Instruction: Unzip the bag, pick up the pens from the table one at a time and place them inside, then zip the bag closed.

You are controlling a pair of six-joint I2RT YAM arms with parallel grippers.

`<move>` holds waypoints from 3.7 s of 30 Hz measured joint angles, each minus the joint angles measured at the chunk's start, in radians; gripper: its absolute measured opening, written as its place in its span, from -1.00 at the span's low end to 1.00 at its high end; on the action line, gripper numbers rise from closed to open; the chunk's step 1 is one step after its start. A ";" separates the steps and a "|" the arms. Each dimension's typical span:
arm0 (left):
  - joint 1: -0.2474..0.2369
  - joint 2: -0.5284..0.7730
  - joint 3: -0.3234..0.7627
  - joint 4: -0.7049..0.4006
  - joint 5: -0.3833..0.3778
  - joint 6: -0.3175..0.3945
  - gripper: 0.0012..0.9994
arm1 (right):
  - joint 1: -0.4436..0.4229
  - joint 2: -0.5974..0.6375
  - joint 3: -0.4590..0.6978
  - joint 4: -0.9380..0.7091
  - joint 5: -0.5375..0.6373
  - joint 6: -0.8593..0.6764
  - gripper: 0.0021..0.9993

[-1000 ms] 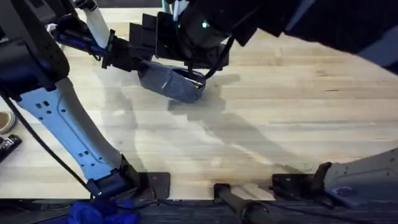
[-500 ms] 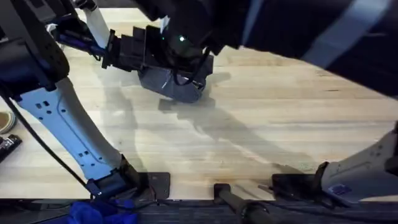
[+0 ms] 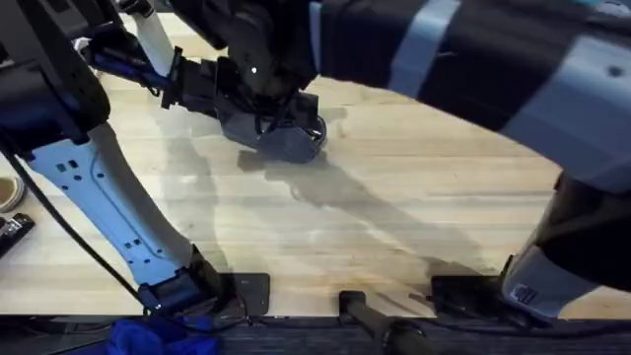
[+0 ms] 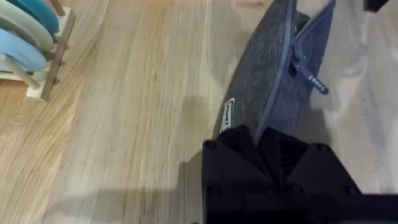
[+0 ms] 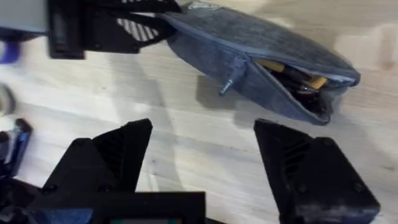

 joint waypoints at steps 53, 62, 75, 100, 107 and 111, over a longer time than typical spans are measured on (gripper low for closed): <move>0.000 0.000 0.000 -0.003 0.001 0.000 -0.92 | -0.058 0.187 0.012 0.060 0.072 -0.019 0.84; 0.000 0.000 0.000 -0.003 0.001 0.000 -0.92 | -0.084 0.189 0.012 0.050 0.072 -0.023 0.26; 0.000 0.000 0.000 -0.008 0.000 0.000 -0.92 | -0.088 0.210 0.012 0.048 0.071 -0.040 -0.45; 0.000 0.000 0.000 -0.007 0.005 0.000 -0.92 | -0.083 0.241 0.155 -0.095 0.079 -0.104 -0.94; 0.000 0.000 0.000 -0.008 0.005 0.000 -0.92 | -0.074 0.241 0.188 -0.155 0.094 -0.109 -0.94; 0.000 0.000 0.000 -0.012 0.004 0.000 -0.92 | -0.065 0.241 0.196 -0.178 0.109 -0.109 -0.94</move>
